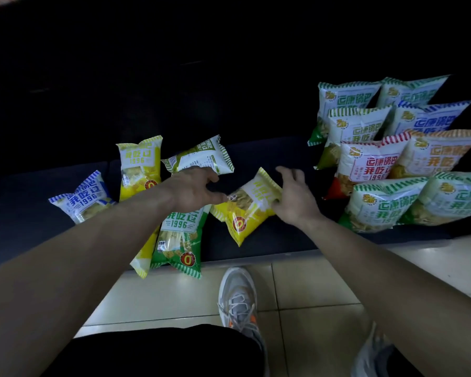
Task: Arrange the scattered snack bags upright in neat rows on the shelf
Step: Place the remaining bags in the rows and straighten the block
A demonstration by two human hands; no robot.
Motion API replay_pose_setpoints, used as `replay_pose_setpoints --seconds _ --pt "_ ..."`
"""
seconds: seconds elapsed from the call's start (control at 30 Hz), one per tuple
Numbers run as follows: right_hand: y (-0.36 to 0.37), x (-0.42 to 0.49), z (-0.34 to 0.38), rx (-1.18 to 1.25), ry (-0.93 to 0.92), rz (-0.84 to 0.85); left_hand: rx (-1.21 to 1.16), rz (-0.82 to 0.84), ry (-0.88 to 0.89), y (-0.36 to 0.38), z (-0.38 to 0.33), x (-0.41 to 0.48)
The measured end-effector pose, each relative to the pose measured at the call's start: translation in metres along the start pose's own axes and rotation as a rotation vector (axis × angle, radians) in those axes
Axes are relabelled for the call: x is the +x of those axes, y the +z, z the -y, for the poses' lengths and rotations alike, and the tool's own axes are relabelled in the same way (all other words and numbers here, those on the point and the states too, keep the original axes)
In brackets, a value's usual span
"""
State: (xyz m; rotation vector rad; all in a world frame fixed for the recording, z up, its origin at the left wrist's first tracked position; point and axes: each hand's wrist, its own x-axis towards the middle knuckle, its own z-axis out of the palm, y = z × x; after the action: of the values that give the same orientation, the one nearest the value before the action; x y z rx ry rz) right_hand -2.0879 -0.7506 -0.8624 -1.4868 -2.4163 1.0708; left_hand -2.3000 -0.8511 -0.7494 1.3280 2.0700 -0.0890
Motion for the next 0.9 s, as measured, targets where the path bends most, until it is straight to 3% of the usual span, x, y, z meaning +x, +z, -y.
replay_pose_setpoints --seconds 0.07,0.23,0.37,0.77,0.9 --pt "0.001 0.005 0.006 -0.047 0.072 -0.026 -0.026 -0.005 -0.002 0.0 0.004 0.0" --pt "0.014 0.014 0.019 -0.104 0.224 0.147 -0.043 0.011 -0.008 0.002 0.009 0.0" --pt "0.013 0.026 0.017 0.041 0.283 0.234 -0.068 0.019 -0.02 0.002 0.011 0.001" --pt "-0.04 0.009 0.034 -0.133 -0.156 0.288 -0.156 -0.104 0.094 -0.008 -0.011 -0.004" --pt "-0.078 -0.007 0.046 -0.305 -0.261 0.274 -0.012 -0.088 0.212 -0.004 -0.034 -0.012"
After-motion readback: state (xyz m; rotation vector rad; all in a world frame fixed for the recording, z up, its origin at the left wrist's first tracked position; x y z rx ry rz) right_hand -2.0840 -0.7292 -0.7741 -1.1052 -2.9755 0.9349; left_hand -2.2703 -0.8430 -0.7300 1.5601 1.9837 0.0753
